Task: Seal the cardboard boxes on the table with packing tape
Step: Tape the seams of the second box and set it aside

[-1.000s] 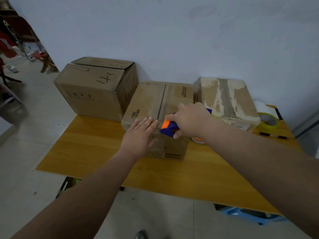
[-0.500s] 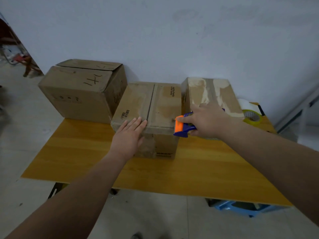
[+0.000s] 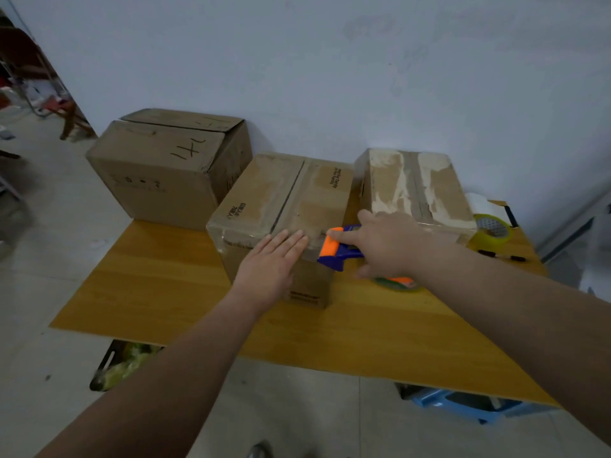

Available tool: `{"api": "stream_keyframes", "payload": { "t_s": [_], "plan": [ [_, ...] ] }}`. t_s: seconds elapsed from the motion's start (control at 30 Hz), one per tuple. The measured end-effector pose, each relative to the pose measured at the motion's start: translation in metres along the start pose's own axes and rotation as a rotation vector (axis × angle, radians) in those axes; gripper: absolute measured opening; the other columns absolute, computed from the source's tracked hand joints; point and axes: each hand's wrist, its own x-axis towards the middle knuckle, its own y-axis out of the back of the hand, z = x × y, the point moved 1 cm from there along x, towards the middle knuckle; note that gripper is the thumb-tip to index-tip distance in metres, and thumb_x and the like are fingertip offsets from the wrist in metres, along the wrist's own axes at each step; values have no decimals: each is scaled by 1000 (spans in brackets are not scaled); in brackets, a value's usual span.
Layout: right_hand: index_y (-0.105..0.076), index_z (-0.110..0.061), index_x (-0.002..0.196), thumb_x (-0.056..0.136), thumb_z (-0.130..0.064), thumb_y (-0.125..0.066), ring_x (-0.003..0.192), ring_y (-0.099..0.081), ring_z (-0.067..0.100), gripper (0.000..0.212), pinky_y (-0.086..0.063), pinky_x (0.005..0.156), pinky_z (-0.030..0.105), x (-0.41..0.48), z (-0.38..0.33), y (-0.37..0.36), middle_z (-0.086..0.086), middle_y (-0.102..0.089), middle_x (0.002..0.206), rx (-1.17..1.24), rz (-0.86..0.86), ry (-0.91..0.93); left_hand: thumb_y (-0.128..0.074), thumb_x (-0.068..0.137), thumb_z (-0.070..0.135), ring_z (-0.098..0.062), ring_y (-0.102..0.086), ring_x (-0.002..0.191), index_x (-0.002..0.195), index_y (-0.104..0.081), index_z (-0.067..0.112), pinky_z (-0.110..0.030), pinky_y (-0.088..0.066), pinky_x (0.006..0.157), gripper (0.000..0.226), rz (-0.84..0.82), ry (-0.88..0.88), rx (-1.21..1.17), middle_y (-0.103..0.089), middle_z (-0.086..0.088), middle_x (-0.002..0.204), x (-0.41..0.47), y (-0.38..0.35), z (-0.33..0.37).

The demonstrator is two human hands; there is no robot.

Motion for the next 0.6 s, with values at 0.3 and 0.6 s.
{"api": "stream_keyframes", "payload": {
  "t_s": [0.3,0.6],
  "plan": [
    [-16,-37,149,93,-50,-52,99,-56,32,68,-45,72,38,8,-18,6,12,-46,120,62,42,-28,-46,97,13,-12,-12,145,150,-18,16,-22,6,114,60,39,-76,-170,-18,-1,157,7,-5,2],
    [1,-45,149,92,-61,-44,104,-51,25,75,-38,70,30,-54,30,-19,7,-41,124,68,83,-29,-51,95,13,-15,-30,140,145,-35,15,-24,-5,113,53,117,-43,-141,-34,-3,151,4,-4,8]
  ]
}}
